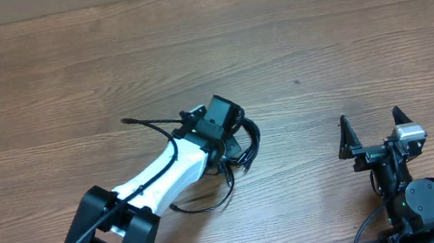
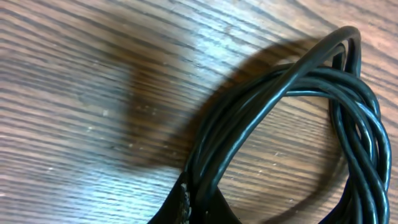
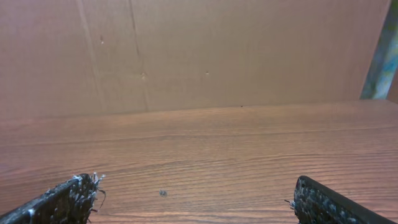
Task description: Untangle cables
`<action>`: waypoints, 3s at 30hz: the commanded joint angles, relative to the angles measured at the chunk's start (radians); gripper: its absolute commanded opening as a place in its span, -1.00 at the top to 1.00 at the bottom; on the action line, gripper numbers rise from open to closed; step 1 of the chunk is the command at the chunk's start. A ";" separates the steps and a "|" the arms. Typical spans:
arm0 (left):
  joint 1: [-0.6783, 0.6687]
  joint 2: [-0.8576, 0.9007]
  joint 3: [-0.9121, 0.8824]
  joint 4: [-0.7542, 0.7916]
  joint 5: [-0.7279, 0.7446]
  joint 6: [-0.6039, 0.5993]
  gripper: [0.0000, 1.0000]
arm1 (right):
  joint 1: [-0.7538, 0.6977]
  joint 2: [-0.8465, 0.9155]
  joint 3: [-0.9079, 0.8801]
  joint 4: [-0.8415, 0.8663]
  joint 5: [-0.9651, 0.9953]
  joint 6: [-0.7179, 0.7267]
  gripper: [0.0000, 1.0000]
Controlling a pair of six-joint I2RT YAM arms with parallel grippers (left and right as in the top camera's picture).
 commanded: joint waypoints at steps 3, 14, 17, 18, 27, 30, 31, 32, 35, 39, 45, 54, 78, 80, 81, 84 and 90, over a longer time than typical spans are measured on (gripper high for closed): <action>0.047 -0.050 -0.003 -0.055 0.041 0.040 0.91 | -0.003 -0.005 -0.011 0.005 0.003 -0.003 -1.00; 0.045 -0.072 -0.003 -0.044 0.124 0.179 0.92 | -0.003 -0.005 -0.010 0.016 0.138 -0.037 -1.00; 0.045 -0.070 -0.003 -0.044 0.116 0.178 0.51 | -0.003 -0.005 -0.010 0.016 0.138 -0.037 -1.00; 0.045 -0.068 -0.003 -0.044 0.116 0.178 -0.21 | -0.003 -0.005 -0.010 0.016 0.138 -0.037 -1.00; 0.045 -0.062 -0.004 -0.006 0.079 0.178 -0.98 | -0.003 -0.005 -0.010 0.015 0.111 -0.024 -1.00; 0.043 -0.060 -0.009 0.024 0.062 0.178 -0.52 | -0.003 -0.005 -0.010 0.002 -0.006 0.073 -1.00; 0.043 -0.059 -0.013 0.036 0.063 0.177 -0.37 | -0.003 -0.005 -0.010 -0.004 -0.058 0.116 -1.00; 0.039 -0.057 -0.018 0.045 0.062 0.177 -0.28 | -0.003 -0.005 -0.010 -0.010 -0.121 0.164 -1.00; 0.025 -0.039 -0.035 0.076 0.062 0.171 -0.29 | -0.003 -0.004 -0.010 -0.002 -0.235 0.334 -1.00; 0.014 -0.003 -0.047 0.098 0.061 0.166 -0.38 | -0.003 -0.004 -0.010 0.006 -0.331 0.552 -1.00; 0.012 0.005 -0.051 0.113 0.061 0.166 0.03 | -0.003 -0.002 -0.010 0.020 -0.679 0.732 -1.00; 0.011 0.019 -0.060 0.098 0.063 0.166 0.07 | -0.003 -0.002 -0.010 0.016 -1.078 0.734 -1.00; 0.079 -0.172 -0.057 -0.030 0.193 0.303 0.91 | -0.003 -0.002 -0.010 -0.009 -1.090 0.789 -0.98; 0.079 -0.245 -0.057 -0.064 0.192 0.324 0.92 | -0.003 0.000 -0.008 -0.013 -1.054 0.781 -0.98; 0.079 -0.281 -0.057 -0.076 0.192 0.338 0.91 | -0.003 0.004 -0.003 -0.015 -1.033 0.781 -0.98; 0.078 -0.409 -0.057 -0.111 0.193 0.389 0.91 | -0.003 0.025 0.043 -0.109 -0.921 0.780 -0.98; 0.078 -0.630 -0.057 -0.191 0.159 0.534 0.92 | -0.001 0.111 0.180 -0.377 -0.790 0.749 -0.96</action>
